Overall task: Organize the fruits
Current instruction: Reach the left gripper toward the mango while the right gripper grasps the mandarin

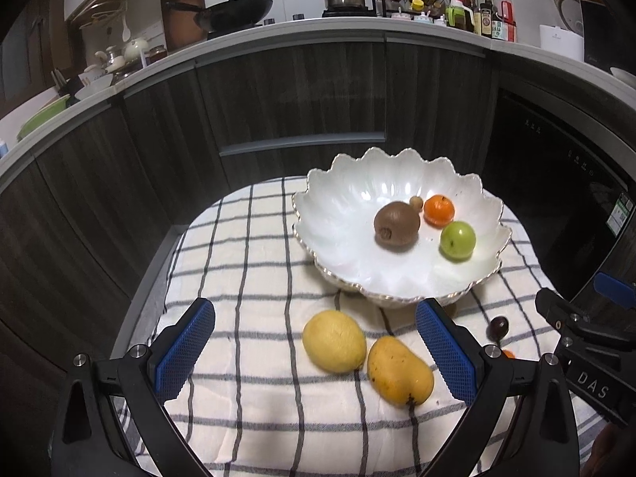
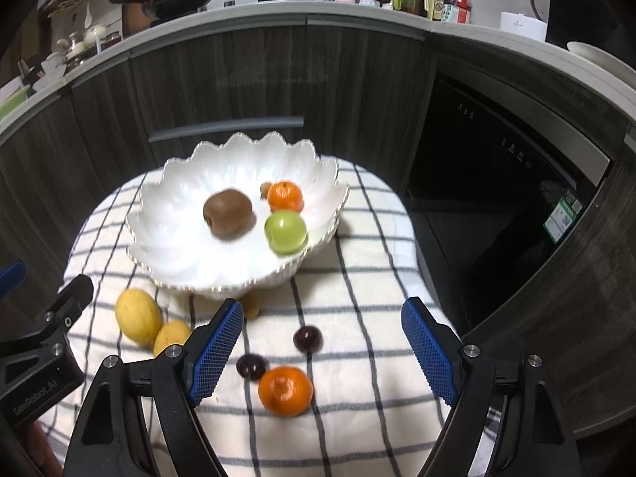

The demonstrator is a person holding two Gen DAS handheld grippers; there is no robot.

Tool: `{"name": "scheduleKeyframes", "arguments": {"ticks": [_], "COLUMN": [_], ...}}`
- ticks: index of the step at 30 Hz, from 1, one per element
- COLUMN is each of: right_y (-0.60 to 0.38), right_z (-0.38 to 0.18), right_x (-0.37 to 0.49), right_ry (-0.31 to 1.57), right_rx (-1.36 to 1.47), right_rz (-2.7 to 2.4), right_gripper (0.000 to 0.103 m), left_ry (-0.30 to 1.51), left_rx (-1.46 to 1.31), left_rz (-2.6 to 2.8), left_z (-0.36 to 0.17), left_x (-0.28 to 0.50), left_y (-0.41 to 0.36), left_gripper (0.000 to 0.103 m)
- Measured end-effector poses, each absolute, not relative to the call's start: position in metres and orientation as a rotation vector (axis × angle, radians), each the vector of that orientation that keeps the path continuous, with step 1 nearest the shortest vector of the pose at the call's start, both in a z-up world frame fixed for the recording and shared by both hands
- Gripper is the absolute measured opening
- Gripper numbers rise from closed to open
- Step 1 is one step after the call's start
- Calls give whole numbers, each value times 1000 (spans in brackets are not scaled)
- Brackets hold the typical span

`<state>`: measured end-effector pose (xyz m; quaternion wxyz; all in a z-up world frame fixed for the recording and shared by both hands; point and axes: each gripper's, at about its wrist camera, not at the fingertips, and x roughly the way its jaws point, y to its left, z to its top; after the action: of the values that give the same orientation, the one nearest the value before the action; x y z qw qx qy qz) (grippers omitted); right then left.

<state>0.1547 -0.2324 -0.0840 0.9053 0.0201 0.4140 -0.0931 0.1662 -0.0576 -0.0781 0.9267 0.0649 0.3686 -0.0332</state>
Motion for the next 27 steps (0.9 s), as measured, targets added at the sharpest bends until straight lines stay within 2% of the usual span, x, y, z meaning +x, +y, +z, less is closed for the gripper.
{"name": "scheduleKeyframes", "arguments": {"ticks": [22, 27], "right_y": [-221, -221], "right_z": [-147, -159], "right_x": [145, 149], "right_ry": [969, 1000], "right_rx": [26, 35], "right_rz": [-151, -136], "right_gripper": [81, 74], "left_ry": [796, 815], "left_rx": [135, 131], "left_rz": [-39, -33], "left_z": [-134, -142], "left_x": [153, 154], "left_y": [-51, -50], "left_gripper": [103, 103]}}
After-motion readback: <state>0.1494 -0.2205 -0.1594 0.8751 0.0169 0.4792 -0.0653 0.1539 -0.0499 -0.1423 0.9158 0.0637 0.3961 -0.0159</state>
